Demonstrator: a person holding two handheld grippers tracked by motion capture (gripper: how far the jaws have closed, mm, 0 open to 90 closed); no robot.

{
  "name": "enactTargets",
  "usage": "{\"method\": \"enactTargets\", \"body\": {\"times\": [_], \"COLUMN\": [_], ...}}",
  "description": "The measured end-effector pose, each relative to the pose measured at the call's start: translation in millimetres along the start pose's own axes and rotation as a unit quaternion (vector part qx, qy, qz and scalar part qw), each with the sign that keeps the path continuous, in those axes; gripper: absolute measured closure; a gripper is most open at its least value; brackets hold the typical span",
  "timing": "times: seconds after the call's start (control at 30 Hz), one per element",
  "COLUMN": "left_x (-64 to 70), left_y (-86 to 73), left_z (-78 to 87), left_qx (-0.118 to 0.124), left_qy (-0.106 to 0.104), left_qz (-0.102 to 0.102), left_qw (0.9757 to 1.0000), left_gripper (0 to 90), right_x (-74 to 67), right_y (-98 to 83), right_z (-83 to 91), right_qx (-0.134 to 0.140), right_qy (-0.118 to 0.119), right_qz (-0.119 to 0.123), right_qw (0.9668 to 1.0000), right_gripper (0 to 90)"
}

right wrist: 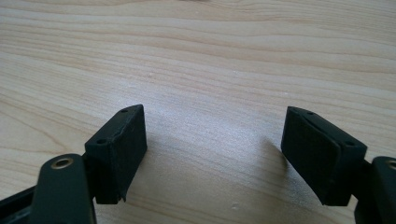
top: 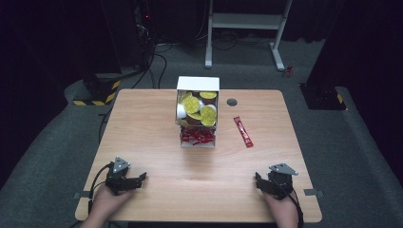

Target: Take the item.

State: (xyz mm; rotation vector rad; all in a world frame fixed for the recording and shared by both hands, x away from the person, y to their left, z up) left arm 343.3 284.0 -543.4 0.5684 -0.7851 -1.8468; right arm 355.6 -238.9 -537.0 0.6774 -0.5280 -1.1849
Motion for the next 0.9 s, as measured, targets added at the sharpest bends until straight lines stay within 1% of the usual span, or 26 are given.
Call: {"method": "enactTargets", "body": {"times": [0.07, 0.1, 0.2, 0.3, 0.37, 0.43, 0.5, 0.53, 0.63, 0.9], "left_x": [0.5, 0.6, 0.5, 0.5, 0.4, 0.4, 0.4, 0.3, 0.3, 0.3], "left_y": [-0.2, -0.3, -0.2, -0.2, -0.2, -0.3, -0.3, -0.3, -0.6, -0.6], "left_z": [-0.1, 0.0, 0.1, 0.1, 0.2, 0.2, 0.2, 0.2, 0.5, 0.5], "left_qx": [0.002, 0.002, 0.001, 0.001, 0.001, 0.001, 0.001, 0.002, 0.001, 0.001], "left_qy": [0.001, 0.002, 0.001, 0.001, 0.000, 0.000, 0.000, 0.000, -0.001, -0.001], "left_qz": [0.003, 0.004, 0.004, 0.004, 0.004, 0.004, 0.005, 0.005, 0.004, 0.004], "left_qw": [1.0000, 1.0000, 1.0000, 1.0000, 1.0000, 1.0000, 1.0000, 1.0000, 1.0000, 1.0000], "left_gripper": [14.6, 14.7, 14.7, 14.7, 14.7, 14.7, 14.7, 14.7, 14.7, 14.7], "right_x": [2.2, 2.4, 3.0, 0.8, 0.8, 0.8, 1.4, 0.8, 0.2, 0.4], "right_y": [0.2, 0.3, 0.8, 2.5, 3.3, 3.2, 2.9, 2.8, 2.4, 2.3], "right_z": [-1.6, -1.9, -2.7, -4.3, -5.4, -5.3, -5.1, -4.7, -4.2, -4.3], "right_qx": [0.000, -0.003, -0.002, -0.003, -0.002, -0.002, -0.002, -0.003, -0.004, -0.004], "right_qy": [0.009, 0.011, 0.009, 0.005, 0.004, 0.005, 0.007, 0.008, 0.009, 0.009], "right_qz": [-0.002, -0.012, -0.010, -0.016, -0.010, -0.012, -0.009, -0.013, -0.015, -0.013], "right_qw": [1.0000, 0.9999, 0.9999, 0.9999, 0.9999, 0.9999, 0.9999, 0.9999, 0.9998, 0.9999], "right_gripper": [20.4, 19.3, 18.9, 19.0, 19.0, 18.9, 18.8, 18.8, 18.8, 18.7]}}
Point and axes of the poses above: each handheld gripper's, and its own axes: z roughly backward along the jaws, y roughly out of its top, x roughly to its right, the point moved 2 cm from there along -z, roughly forward along the jaws, and after that the axes turned 2 degrees about y, right-handed, at the moved point
